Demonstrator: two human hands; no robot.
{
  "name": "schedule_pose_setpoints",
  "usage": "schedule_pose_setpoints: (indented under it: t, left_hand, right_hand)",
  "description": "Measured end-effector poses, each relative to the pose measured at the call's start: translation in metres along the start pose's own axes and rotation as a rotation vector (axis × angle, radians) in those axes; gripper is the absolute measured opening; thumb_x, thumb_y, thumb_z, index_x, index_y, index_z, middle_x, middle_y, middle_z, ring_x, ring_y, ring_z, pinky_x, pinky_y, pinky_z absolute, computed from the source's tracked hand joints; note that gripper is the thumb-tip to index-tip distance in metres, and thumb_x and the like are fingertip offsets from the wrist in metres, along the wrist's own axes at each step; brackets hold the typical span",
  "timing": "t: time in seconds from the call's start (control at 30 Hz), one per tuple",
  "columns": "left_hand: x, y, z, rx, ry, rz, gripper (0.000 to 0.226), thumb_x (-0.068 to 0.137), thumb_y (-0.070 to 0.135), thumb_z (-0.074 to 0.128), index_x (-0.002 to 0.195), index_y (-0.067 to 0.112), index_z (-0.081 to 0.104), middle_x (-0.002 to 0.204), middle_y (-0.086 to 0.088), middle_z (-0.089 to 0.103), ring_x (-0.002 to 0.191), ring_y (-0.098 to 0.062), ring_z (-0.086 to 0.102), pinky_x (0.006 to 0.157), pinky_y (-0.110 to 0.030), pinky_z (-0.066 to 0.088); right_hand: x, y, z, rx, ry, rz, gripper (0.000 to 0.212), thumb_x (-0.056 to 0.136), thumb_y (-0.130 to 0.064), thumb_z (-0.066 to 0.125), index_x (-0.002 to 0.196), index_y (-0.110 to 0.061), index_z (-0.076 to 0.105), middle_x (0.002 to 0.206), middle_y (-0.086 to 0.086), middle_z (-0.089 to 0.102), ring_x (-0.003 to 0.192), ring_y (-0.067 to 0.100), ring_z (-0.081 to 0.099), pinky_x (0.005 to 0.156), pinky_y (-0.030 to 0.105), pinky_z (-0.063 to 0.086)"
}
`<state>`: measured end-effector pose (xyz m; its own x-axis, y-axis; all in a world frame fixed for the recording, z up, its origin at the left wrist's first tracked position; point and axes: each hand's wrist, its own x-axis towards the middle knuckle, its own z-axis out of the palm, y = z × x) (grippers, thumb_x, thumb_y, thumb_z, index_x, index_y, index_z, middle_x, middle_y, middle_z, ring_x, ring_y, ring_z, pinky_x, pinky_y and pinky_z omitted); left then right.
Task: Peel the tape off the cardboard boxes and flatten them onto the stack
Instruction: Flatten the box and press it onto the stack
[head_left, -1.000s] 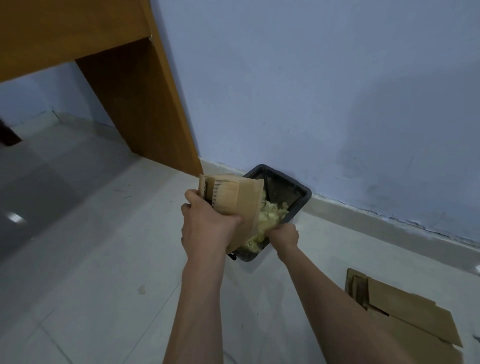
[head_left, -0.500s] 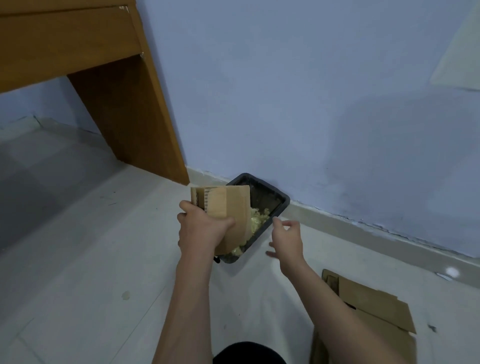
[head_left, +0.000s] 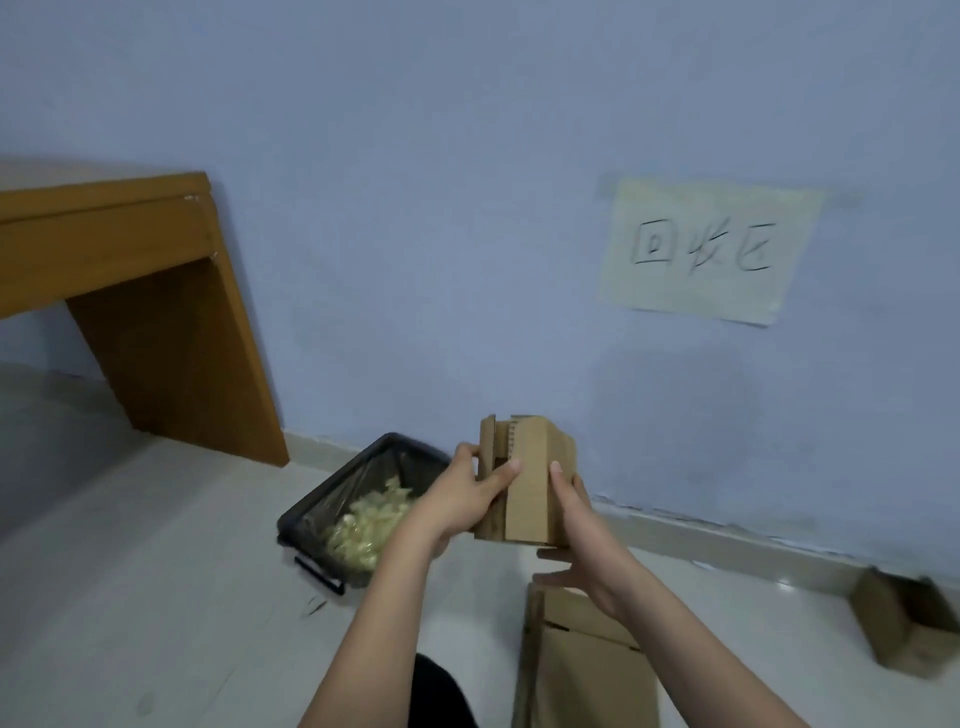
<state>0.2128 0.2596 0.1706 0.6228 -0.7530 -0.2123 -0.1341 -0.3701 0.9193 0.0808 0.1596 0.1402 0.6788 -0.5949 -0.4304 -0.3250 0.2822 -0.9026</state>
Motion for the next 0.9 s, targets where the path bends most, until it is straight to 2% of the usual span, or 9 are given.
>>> schedule_pose_setpoints:
  t: [0.17,0.23,0.33,0.43,0.6,0.7,0.77,0.83,0.9]
  left_hand:
    - [-0.016,0.016,0.084,0.049,-0.093,0.058,0.030,0.109,0.038,0.036,0.125,0.016,0.049,0.114,-0.004,0.065,0.099,-0.018,0.066,0.081,-0.039,0.058]
    - [-0.020,0.017,0.119,0.158,-0.101,0.108,0.028,0.110,0.027,0.032,0.124,0.014,0.053,0.118,-0.010,0.064,0.103,-0.025,0.063,0.087,-0.038,0.054]
    - [-0.025,0.014,0.160,0.232,-0.145,0.166,0.031,0.110,0.024,0.030,0.120,0.016,0.057,0.115,-0.009,0.065,0.097,-0.021,0.061,0.086,-0.034,0.050]
    - [-0.028,0.010,0.189,0.253,-0.200,0.198,0.030,0.110,0.026,0.030,0.113,0.021,0.059,0.109,-0.002,0.067,0.097,-0.018,0.063,0.078,-0.027,0.050]
    - [-0.018,-0.007,0.211,0.291,-0.136,0.155,0.037,0.109,0.030,0.034,0.102,0.009,0.063,0.095,-0.011,0.069,0.088,-0.026,0.068,0.083,-0.041,0.056]
    - [-0.008,-0.010,0.211,0.300,-0.016,0.111,0.032,0.108,0.026,0.036,0.097,0.008,0.061,0.090,-0.011,0.067,0.085,-0.025,0.065,0.082,-0.040,0.054]
    - [-0.003,-0.010,0.209,0.197,-0.003,0.043,0.019,0.103,0.022,0.048,0.114,0.010,0.058,0.093,-0.007,0.067,0.084,-0.022,0.067,0.083,-0.045,0.059]
    - [-0.003,-0.009,0.205,0.144,0.045,0.043,0.060,0.093,0.026,0.067,0.145,0.021,0.037,0.111,-0.002,0.066,0.096,-0.023,0.069,0.084,-0.040,0.059]
    - [-0.001,-0.005,0.199,0.384,0.154,0.158,0.099,0.084,0.040,0.077,0.159,0.026,0.013,0.137,-0.003,0.055,0.121,-0.028,0.060,0.092,-0.040,0.052]
  right_hand:
    - [-0.051,0.017,-0.069,-0.311,0.138,0.030,0.114,0.067,-0.096,0.042,0.157,-0.039,0.004,0.165,0.001,0.016,0.149,0.033,0.023,0.114,0.053,0.030]
    - [-0.068,0.026,-0.090,-0.446,0.189,0.041,0.115,0.071,-0.088,0.052,0.157,-0.025,0.010,0.158,0.002,0.032,0.141,0.027,0.036,0.100,0.037,0.041]
    - [-0.088,0.039,-0.117,-0.367,0.228,0.050,0.112,0.072,-0.070,0.069,0.154,-0.024,0.007,0.131,-0.004,0.055,0.111,0.018,0.060,0.072,0.038,0.061]
    - [-0.097,0.057,-0.147,-0.238,0.266,0.030,0.088,0.079,-0.040,0.073,0.148,-0.025,0.021,0.117,-0.004,0.061,0.099,0.013,0.065,0.067,0.042,0.063]
    - [-0.085,0.063,-0.174,0.000,0.407,-0.098,0.030,0.091,-0.005,0.051,0.117,-0.016,0.060,0.093,0.009,0.068,0.082,0.024,0.070,0.072,0.048,0.063]
    - [-0.075,0.061,-0.183,-0.031,0.371,-0.147,0.032,0.099,0.000,0.037,0.097,-0.005,0.067,0.086,0.012,0.065,0.079,0.023,0.069,0.073,0.047,0.063]
    - [-0.069,0.063,-0.188,-0.113,0.361,-0.164,0.032,0.104,-0.004,0.037,0.098,-0.006,0.068,0.094,0.017,0.065,0.084,0.024,0.068,0.074,0.044,0.063]
    - [-0.065,0.066,-0.195,-0.332,0.437,-0.225,0.034,0.104,-0.009,0.040,0.102,-0.021,0.071,0.090,0.010,0.064,0.081,0.022,0.065,0.075,0.037,0.062]
    - [-0.065,0.064,-0.200,-0.555,0.490,-0.307,0.040,0.104,-0.012,0.041,0.117,-0.037,0.069,0.088,0.000,0.065,0.078,0.010,0.060,0.069,0.016,0.050]
